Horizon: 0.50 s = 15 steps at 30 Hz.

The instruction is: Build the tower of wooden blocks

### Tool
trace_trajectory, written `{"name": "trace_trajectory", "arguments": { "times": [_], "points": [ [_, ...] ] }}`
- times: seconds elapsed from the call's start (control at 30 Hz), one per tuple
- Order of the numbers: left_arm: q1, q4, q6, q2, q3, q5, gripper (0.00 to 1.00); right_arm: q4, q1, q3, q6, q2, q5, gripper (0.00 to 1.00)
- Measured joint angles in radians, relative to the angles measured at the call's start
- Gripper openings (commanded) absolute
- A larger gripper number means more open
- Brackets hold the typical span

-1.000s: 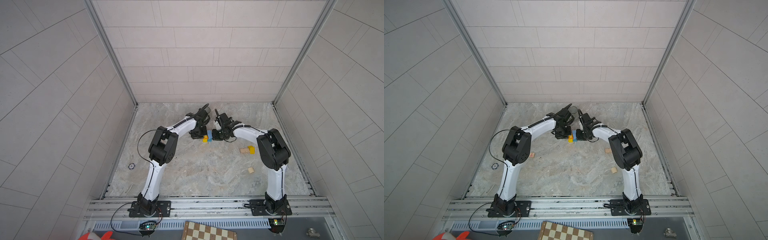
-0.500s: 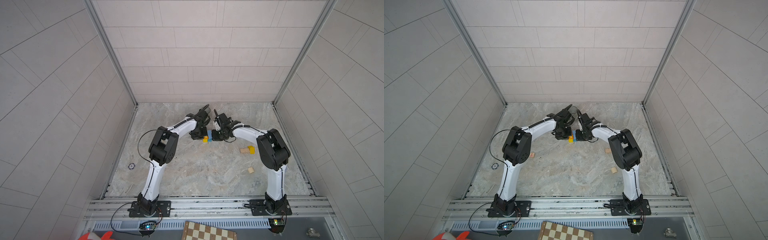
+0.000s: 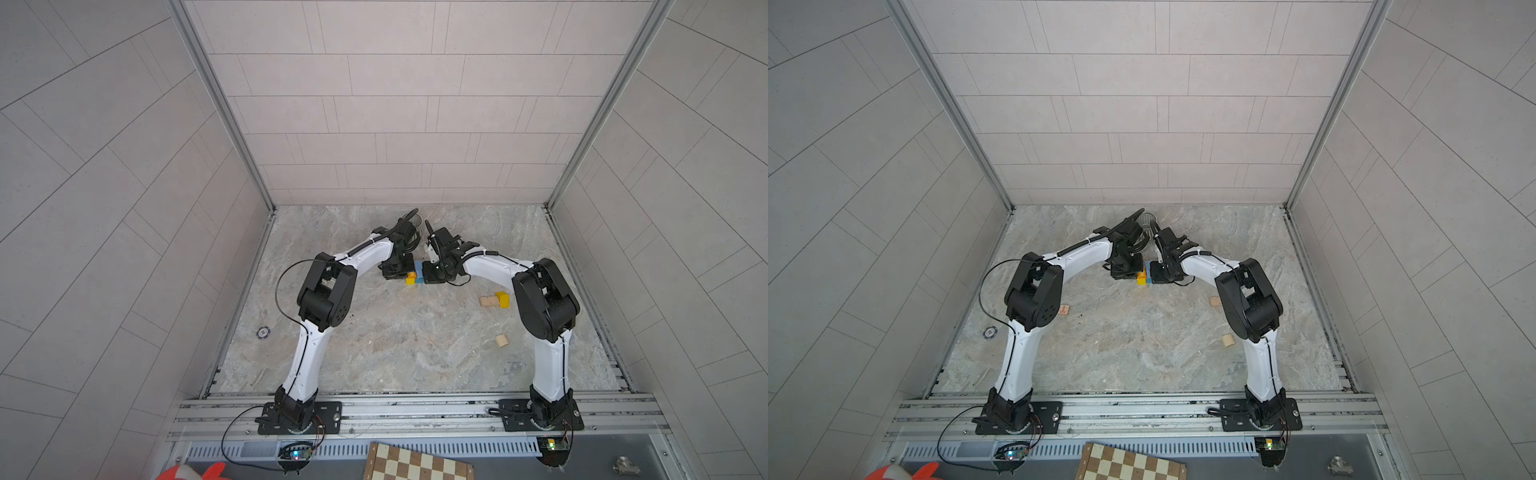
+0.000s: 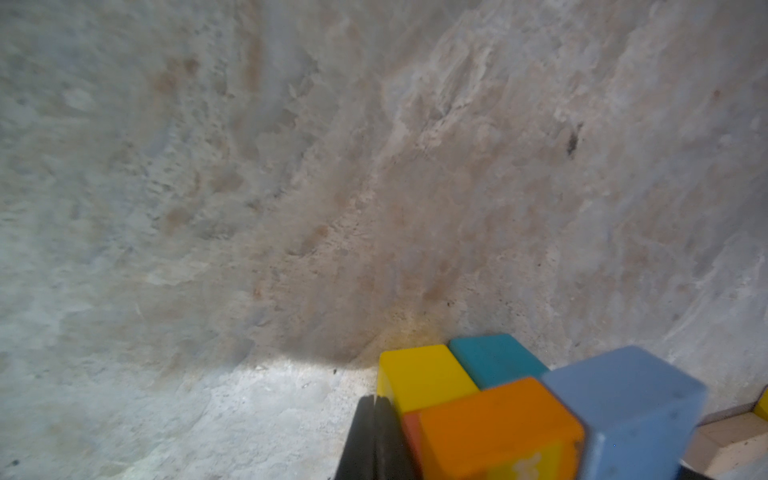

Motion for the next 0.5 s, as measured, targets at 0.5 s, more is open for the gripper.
{"name": "trace_trajectory", "arguments": {
  "times": [0.5],
  "points": [
    [0.015, 0.006, 0.000, 0.000, 0.000, 0.011, 0.00, -0.018, 0.014, 0.002, -0.006, 0.000, 0.013, 0.10]
  ]
}}
